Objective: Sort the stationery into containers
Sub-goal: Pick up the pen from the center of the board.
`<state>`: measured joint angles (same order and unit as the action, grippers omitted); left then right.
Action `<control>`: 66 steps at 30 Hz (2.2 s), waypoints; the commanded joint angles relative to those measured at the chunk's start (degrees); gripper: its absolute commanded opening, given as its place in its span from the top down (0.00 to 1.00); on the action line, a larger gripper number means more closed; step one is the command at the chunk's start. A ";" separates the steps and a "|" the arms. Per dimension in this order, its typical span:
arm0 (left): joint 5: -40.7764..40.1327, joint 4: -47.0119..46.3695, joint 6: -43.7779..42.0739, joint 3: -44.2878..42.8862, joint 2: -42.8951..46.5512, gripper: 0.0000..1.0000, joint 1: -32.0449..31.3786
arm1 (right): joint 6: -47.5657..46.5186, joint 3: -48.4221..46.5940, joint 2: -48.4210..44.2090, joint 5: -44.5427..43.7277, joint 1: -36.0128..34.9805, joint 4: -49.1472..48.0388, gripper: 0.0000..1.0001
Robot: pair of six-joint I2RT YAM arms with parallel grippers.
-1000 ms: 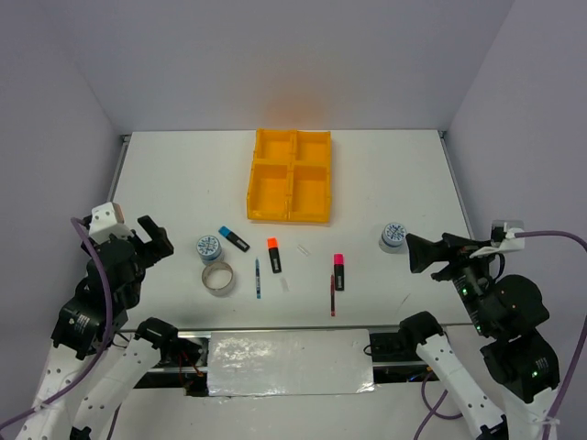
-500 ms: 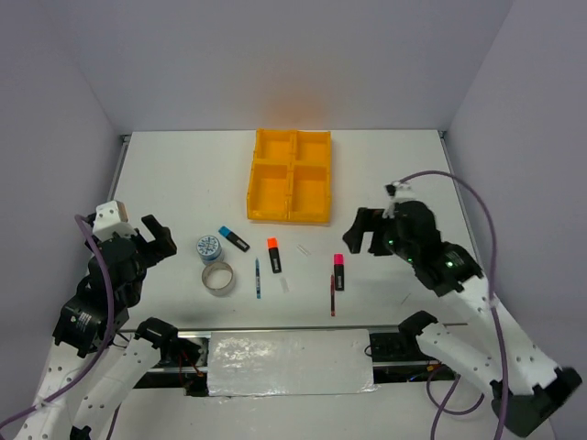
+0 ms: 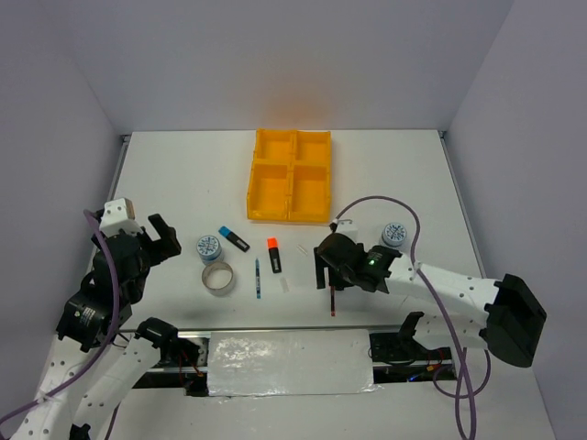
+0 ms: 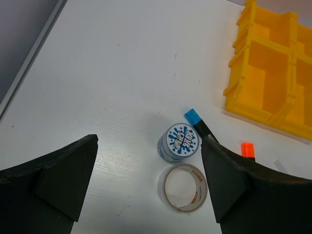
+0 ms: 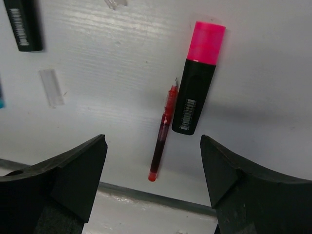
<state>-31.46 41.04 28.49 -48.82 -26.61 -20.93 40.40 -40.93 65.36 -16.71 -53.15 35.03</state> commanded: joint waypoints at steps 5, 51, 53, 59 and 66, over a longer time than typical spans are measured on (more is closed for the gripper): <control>1.14 -3.16 -1.42 0.04 -0.81 0.01 -0.87 | 8.55 0.06 7.92 -5.53 -4.77 -4.88 0.26; 2.72 -3.77 -2.30 -1.45 1.83 0.01 -4.12 | 16.29 -0.37 6.20 -7.81 -11.54 2.76 0.97; 3.43 -3.07 -0.90 -2.24 0.60 0.01 -4.12 | 16.20 -1.26 3.73 -9.12 -11.54 4.96 0.97; 13.51 -5.26 6.30 -5.50 -12.90 0.01 -4.21 | 14.80 -0.82 -9.36 -10.97 -11.81 7.42 0.97; 0.26 -11.96 22.99 -8.47 -30.14 0.02 -26.32 | 15.05 -4.49 -18.69 -16.24 -11.72 19.70 0.96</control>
<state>-22.04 32.73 42.50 -53.49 -51.79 -36.91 55.20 -40.91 48.62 -27.86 -64.53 46.09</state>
